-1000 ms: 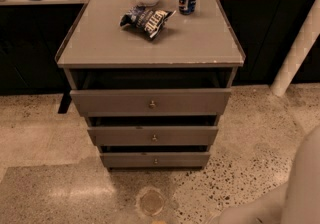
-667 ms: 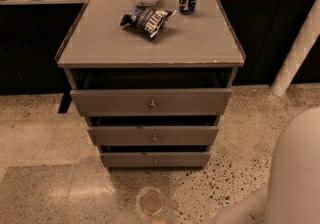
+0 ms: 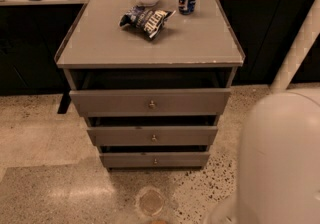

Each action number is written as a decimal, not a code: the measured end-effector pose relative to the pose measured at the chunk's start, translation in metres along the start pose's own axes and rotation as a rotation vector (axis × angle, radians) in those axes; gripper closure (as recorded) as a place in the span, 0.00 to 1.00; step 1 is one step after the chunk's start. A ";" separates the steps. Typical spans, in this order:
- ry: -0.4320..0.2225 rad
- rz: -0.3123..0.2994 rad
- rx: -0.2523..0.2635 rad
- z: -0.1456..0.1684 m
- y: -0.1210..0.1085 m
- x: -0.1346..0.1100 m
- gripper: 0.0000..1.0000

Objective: Open bottom drawer

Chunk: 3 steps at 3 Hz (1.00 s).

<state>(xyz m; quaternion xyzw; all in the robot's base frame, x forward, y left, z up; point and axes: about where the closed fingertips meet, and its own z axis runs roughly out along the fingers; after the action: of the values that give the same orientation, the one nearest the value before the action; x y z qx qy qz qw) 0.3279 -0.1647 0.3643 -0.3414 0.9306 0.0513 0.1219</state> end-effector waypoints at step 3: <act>0.078 -0.160 0.359 -0.026 -0.097 -0.035 0.00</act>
Offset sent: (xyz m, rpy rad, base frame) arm 0.1154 0.0151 0.0429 -0.2463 -0.1270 0.6660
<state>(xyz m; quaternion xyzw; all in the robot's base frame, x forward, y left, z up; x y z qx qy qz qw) 0.4116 -0.2218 0.3975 -0.3889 0.8987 -0.1383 0.1483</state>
